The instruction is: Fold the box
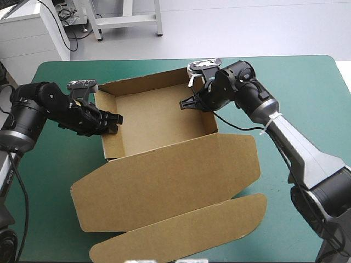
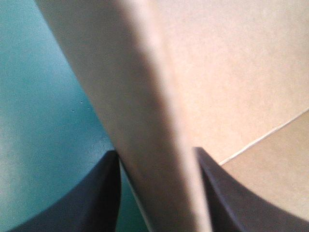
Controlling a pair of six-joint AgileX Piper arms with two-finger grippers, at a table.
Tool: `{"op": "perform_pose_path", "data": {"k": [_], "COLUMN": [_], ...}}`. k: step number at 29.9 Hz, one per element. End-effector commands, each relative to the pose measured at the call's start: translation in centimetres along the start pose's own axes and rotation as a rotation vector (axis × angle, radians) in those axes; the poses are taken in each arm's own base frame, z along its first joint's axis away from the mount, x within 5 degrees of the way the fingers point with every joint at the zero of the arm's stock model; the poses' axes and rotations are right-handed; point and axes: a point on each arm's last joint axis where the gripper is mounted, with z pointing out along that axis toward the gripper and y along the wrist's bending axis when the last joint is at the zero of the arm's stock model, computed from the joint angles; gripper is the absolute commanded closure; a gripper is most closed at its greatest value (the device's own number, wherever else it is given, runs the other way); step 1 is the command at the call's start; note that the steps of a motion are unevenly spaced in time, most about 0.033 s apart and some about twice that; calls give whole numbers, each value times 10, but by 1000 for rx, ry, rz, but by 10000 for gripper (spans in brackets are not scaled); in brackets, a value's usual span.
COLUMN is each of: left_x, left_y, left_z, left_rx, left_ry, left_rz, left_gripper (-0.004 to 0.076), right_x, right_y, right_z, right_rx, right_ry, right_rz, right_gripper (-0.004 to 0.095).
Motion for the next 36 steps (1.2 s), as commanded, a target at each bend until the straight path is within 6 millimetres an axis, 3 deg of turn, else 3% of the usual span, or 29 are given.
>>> {"op": "perform_pose_path", "data": {"k": [1,11,16,28,36], "left_x": [2,-1,-2,-4,-4], "left_y": [-17,-22,-17,4,7], "left_z": [-20,-27,-27,-30,-20], "left_rx": [29,31,-14,-240,-265], "left_ry": [-54,-75,-87,-121,-54], "left_rz": [27,-6,-20,-105,-112], "left_gripper": [519,535,729,731,731], "right_x": [-10,-6,-4,0,4], "right_y": [1,0,-1,-2,-6], "right_z": [-33,-32,-32,-32,-32], "right_rx": [-18,2,10,18,59], "right_ry": [-121,-78,-55,-20,32], "right_rz": [5,5,22,36,29], "right_gripper": [908,908,908,908,908]}}
